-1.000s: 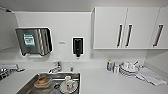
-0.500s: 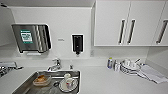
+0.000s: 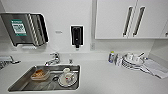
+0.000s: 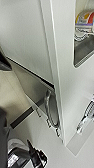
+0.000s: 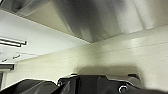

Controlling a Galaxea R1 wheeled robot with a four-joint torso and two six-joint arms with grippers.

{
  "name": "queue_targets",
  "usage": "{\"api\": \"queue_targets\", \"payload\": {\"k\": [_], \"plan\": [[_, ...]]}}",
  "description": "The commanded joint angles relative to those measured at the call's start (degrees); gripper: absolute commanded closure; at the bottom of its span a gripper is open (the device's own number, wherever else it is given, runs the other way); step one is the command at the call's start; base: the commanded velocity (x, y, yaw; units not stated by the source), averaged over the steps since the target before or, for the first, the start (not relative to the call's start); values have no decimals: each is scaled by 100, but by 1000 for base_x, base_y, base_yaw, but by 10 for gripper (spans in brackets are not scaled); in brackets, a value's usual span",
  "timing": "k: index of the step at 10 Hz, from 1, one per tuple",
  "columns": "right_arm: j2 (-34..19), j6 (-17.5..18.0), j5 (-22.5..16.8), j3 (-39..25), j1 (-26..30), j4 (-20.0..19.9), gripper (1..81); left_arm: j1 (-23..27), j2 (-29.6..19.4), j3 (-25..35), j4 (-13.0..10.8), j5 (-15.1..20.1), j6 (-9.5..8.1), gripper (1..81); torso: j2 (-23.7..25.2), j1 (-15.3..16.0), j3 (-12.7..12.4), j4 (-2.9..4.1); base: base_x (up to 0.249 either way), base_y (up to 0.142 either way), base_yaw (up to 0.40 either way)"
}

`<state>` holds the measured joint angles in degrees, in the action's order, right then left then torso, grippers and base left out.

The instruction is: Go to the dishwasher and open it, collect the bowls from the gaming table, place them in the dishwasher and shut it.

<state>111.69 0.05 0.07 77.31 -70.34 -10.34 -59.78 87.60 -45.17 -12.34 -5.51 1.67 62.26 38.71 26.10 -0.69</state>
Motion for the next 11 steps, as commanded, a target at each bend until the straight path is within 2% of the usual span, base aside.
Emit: {"api": "queue_targets", "payload": {"k": [1, 5, 6, 7, 10, 11], "plan": [[-443, 4, -262, -288, 498, -151, 10, 401, -313, 148, -119, 76, 18, 10, -7, -2, -4, 0, 0, 0, 0], [-522, -5, -376, -464, 911, -557, 10, 507, -181, 192, -199, 41, 26, 10, 0, 11, 11, 0, 0, 0, 0], [-513, 65, -640, -499, 1105, -812, 10, 507, -75, 201, -357, 15, 26, 10, 0, 13, 11, 0, 0, 0, 0], [-452, 118, -885, -473, 1324, -1022, 10, 524, -49, 227, -401, 6, 26, 10, 2, 13, 13, 0, 0, 0, 0], [-223, 347, -1080, -253, 1851, -1515, 10, 674, -40, 227, -410, 24, 18, 10, 2, 13, 18, 0, 0, 0, 0], [-109, 549, -1203, -121, 1983, -1629, 10, 674, -40, 227, -419, 24, 18, 10, 2, 13, 18, 0, 0, 0, 0]]}}
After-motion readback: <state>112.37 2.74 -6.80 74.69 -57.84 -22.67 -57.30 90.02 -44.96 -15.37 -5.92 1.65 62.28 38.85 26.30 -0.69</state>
